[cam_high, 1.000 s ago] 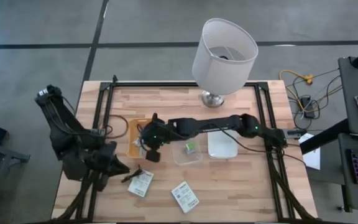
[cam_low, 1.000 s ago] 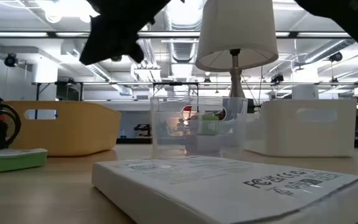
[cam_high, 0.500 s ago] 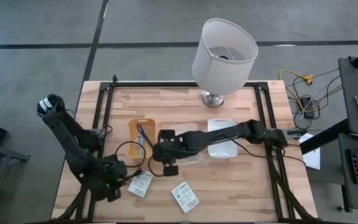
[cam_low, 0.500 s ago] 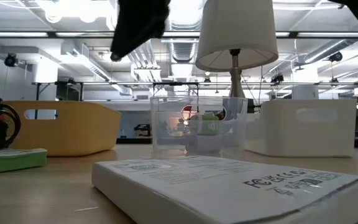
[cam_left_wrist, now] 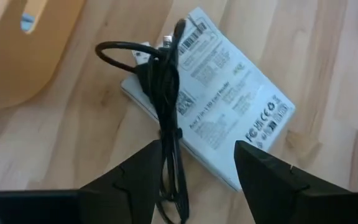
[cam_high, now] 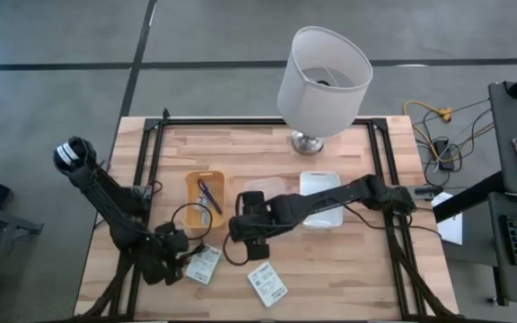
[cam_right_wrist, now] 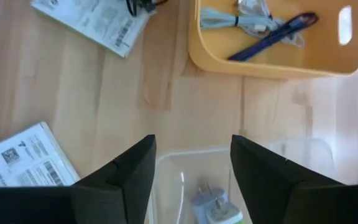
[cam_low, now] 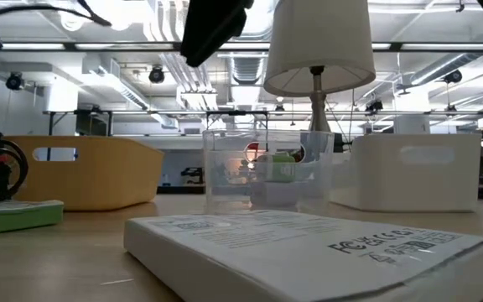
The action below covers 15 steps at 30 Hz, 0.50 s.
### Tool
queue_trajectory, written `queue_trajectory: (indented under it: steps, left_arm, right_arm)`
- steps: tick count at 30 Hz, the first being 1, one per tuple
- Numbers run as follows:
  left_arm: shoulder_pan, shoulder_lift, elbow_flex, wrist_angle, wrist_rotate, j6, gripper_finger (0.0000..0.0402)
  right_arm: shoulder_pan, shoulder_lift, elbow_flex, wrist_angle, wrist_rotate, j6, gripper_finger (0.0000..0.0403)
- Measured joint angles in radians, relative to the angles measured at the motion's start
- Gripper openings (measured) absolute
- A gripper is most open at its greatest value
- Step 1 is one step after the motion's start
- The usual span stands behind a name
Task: Pick and place items into bin
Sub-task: Put the black charger cable into the orange bin
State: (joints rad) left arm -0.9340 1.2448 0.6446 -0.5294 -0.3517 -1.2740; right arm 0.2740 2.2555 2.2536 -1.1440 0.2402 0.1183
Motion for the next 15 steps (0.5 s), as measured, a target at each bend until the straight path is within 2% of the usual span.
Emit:
queue_trajectory:
  steps: [8, 15]
  left_arm:
    - [0.012, -0.047, -0.077, 0.075, -0.009, 0.043, 0.0186]
    - [0.037, -0.007, -0.090, 0.109, -0.016, 0.061, 0.0186]
  right_arm:
    - [0.025, 0.000, -0.001, -0.015, 0.026, 0.060, 0.0196]
    - [0.023, 0.000, -0.004, -0.022, 0.065, 0.074, 0.0195]
